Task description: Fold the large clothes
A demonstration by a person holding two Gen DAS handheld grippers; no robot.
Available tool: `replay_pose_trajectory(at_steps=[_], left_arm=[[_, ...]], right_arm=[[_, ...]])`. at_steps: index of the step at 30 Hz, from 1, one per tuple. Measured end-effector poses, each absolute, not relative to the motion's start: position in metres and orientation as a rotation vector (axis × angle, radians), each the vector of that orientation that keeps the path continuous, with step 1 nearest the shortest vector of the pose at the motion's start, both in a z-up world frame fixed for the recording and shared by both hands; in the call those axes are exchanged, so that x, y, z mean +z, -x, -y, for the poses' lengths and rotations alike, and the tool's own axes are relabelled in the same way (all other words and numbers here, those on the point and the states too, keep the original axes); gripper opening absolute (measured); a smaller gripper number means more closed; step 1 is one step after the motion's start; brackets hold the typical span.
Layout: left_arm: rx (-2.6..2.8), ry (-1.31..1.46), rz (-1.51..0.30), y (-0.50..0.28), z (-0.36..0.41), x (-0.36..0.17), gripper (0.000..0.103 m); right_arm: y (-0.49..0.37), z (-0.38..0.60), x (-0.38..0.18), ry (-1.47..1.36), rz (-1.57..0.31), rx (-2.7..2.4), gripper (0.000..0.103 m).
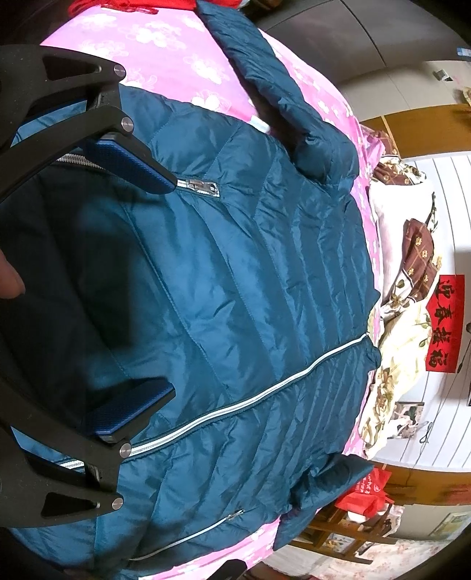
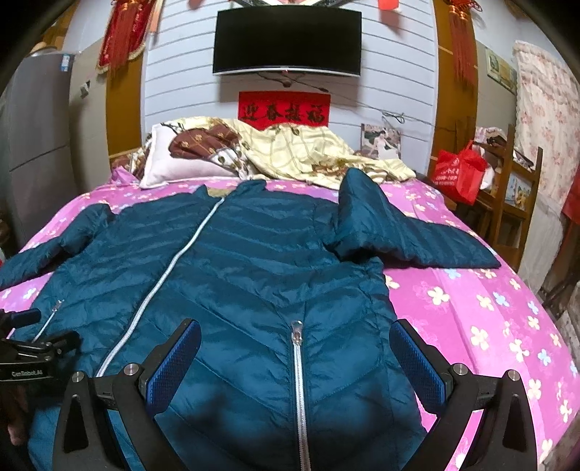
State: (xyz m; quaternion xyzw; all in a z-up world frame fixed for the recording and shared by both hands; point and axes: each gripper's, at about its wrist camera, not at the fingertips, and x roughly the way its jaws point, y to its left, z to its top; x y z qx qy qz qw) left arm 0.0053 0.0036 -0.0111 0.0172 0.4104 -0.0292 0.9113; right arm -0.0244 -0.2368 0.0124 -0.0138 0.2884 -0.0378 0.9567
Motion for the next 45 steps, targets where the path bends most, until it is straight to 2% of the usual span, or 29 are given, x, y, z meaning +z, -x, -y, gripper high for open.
replay_pose_trajectory(at_steps=[32,45], left_arm=[[-0.056,0.013,-0.884,-0.007,-0.013,-0.02,0.103],[-0.059,0.028,-0.966,-0.015,-0.011,-0.036,0.103]], right_arm=[[0.019,0.264,-0.018,-0.063,-0.681,-0.219,0.103],[0.016,0.265,-0.021,-0.056,-0.71,-0.219,0.103]])
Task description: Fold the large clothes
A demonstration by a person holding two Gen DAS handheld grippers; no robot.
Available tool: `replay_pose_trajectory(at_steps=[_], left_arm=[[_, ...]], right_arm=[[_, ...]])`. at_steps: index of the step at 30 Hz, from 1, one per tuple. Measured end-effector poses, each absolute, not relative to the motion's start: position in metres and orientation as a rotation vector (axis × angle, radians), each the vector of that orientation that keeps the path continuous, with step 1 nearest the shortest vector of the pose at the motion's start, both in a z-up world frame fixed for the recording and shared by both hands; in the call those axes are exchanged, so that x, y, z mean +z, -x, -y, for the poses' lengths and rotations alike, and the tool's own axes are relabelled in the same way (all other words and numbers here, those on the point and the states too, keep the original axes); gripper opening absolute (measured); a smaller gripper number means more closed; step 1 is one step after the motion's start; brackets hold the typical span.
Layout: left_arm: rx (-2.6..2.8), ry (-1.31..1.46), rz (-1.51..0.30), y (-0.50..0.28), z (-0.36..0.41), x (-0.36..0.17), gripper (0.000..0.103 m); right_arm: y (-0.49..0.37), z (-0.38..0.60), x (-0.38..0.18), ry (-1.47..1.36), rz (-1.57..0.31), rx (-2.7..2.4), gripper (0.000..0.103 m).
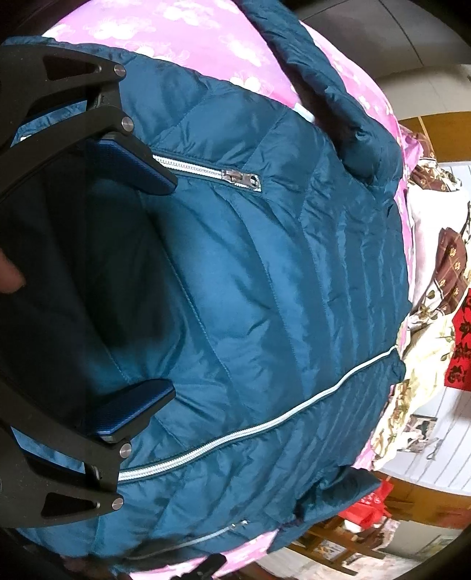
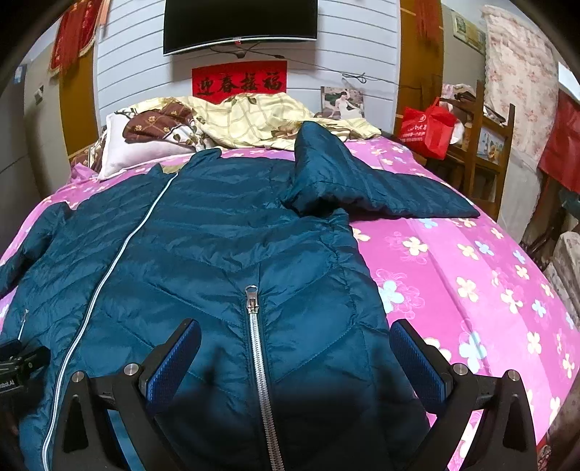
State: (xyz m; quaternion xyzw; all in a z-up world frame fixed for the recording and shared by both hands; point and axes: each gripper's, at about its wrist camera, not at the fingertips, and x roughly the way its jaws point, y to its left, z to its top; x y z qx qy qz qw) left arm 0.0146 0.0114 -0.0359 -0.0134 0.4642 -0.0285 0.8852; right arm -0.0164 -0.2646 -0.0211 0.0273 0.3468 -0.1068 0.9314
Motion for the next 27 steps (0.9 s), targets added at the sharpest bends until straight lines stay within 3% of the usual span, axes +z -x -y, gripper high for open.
replay_pose_trajectory(at_steps=[16,21,27], left_arm=[[-0.063,0.024,-0.972,-0.012,-0.013,-0.031,0.103],[0.03,0.032,-0.883,-0.024,-0.028,0.003,0.103],[0.09,0.008,-0.815,-0.063,-0.037,0.04,0.103]], right_arm=[[0.019,0.254,-0.011,-0.025,-0.671,-0.203,0.103],[0.012,0.242,0.02,-0.039,-0.575,-0.138,0.103],[-0.044,0.215,0.059,-0.154,-0.6,0.05,0.103]])
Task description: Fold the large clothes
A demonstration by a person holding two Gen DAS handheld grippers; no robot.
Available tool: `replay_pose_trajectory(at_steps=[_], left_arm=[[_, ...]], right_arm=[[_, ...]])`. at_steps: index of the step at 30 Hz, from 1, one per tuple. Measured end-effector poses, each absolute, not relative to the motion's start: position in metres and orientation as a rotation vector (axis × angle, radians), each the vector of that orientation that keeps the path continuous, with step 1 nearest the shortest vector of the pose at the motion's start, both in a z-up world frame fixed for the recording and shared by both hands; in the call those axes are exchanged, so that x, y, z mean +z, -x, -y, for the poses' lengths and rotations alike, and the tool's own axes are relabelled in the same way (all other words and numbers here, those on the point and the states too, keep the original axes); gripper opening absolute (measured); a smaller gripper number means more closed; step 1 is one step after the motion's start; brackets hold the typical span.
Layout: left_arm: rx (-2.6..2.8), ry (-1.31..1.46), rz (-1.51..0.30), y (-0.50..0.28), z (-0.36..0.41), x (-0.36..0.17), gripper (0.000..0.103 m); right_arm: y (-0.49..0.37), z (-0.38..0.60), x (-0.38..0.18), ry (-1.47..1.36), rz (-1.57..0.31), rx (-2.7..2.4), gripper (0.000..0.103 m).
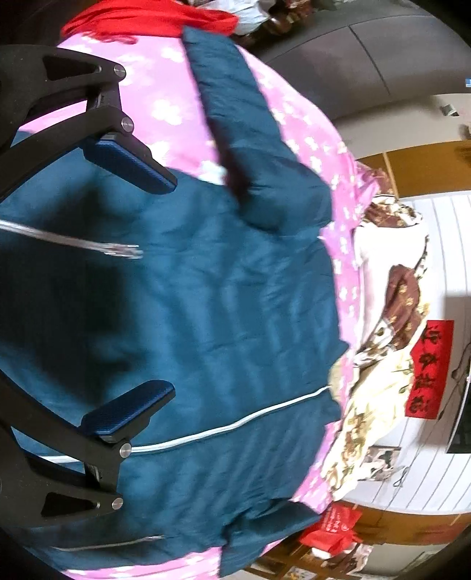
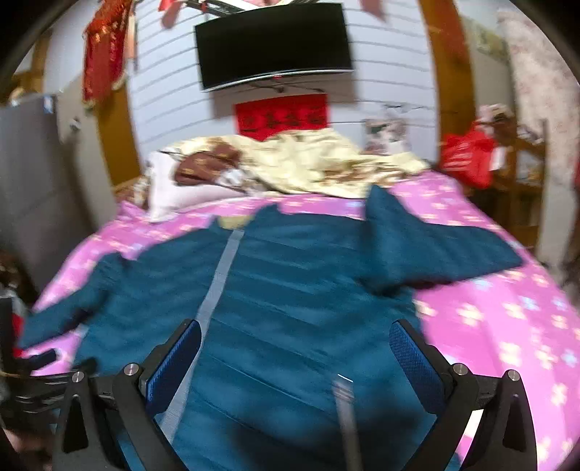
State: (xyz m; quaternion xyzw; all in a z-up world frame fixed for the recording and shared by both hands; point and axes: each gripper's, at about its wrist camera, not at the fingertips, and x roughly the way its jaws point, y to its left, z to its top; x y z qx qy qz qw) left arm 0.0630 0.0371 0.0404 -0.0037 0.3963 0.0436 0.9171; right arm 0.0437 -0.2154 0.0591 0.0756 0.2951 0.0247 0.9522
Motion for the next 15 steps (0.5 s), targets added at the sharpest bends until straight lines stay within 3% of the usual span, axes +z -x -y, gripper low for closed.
replay_pose_trajectory(at_steps=[15], left_arm=[[0.064,0.046,-0.876,-0.115,-0.043,-0.003,0.103]], right_arm=[[-0.082,0.181,-0.012,-0.058,-0.655,0.047,0.103]])
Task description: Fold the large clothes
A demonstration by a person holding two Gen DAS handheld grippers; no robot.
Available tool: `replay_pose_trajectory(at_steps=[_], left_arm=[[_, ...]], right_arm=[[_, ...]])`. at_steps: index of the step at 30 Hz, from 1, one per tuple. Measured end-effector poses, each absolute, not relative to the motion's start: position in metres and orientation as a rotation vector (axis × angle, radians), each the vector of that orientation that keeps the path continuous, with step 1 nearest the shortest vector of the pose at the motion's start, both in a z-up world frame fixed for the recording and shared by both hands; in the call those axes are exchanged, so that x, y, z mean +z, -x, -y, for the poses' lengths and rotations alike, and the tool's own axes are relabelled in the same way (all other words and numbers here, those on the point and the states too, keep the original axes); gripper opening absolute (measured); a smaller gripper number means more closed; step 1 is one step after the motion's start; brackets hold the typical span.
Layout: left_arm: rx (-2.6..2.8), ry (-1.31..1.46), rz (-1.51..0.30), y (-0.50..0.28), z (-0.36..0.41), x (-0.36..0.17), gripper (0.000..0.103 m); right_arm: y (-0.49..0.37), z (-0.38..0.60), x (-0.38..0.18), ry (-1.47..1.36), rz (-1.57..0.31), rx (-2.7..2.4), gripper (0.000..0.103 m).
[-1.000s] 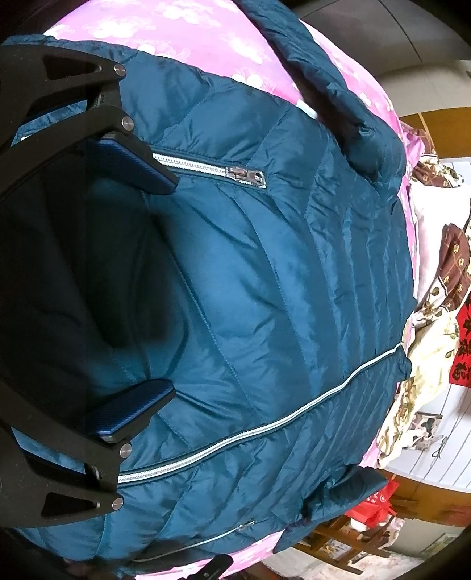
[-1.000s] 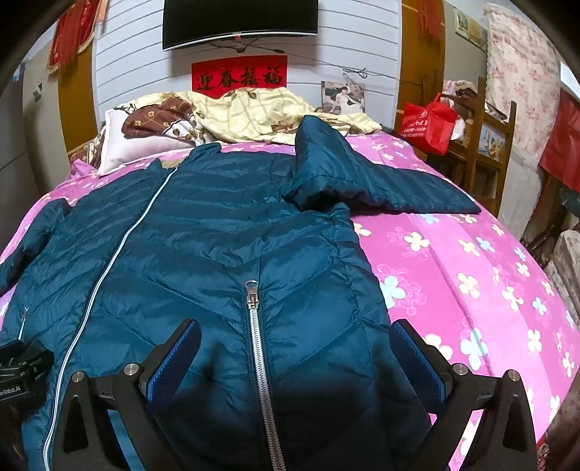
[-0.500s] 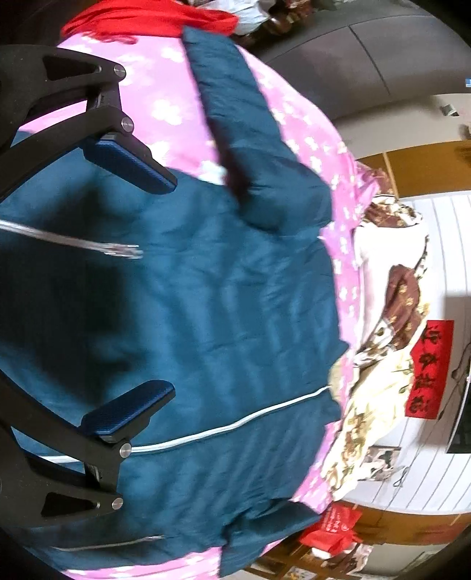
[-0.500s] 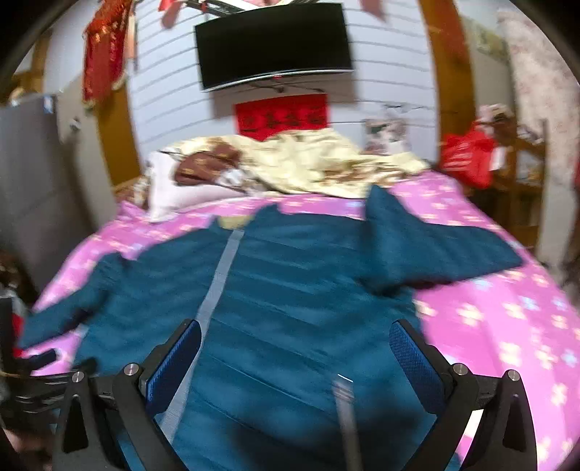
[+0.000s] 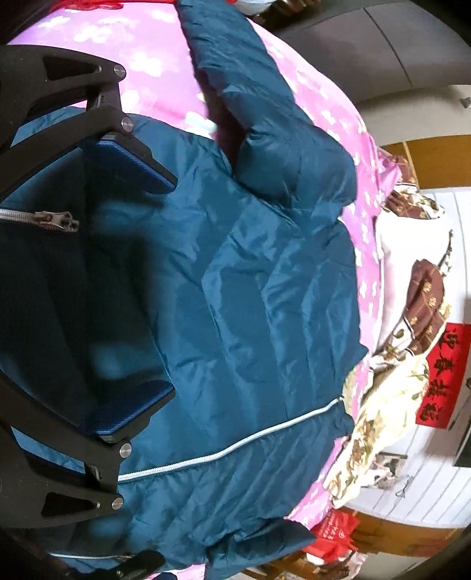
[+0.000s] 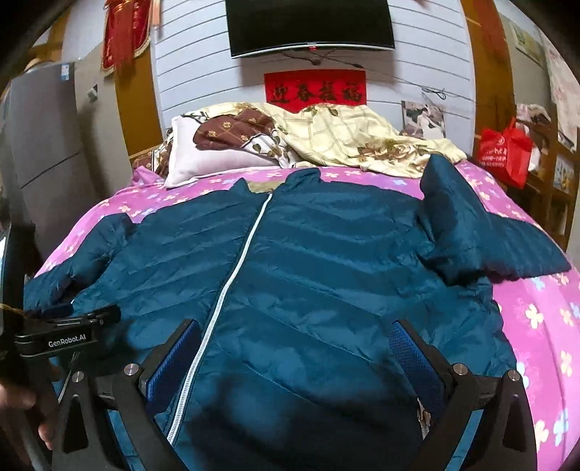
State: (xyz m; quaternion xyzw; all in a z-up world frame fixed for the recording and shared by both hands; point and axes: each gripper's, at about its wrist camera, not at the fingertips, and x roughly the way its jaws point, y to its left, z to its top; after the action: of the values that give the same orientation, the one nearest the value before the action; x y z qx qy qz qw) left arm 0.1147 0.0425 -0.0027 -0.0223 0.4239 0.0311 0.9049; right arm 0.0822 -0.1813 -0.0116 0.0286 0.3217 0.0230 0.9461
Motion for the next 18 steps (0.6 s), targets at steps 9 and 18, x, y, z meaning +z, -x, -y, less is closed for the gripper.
replay_pose_trajectory(at_steps=[9,18], left_arm=[[0.023,0.06,-0.883,-0.112,-0.037,-0.005,0.103],[0.032,0.041,-0.863,-0.108,-0.033,-0.005,0.103]], right_arm=[[-0.082,0.181,-0.02,-0.031,-0.669,0.001,0.103],[-0.082,0.169,-0.025,0.026,-0.662,0.003,0.103]])
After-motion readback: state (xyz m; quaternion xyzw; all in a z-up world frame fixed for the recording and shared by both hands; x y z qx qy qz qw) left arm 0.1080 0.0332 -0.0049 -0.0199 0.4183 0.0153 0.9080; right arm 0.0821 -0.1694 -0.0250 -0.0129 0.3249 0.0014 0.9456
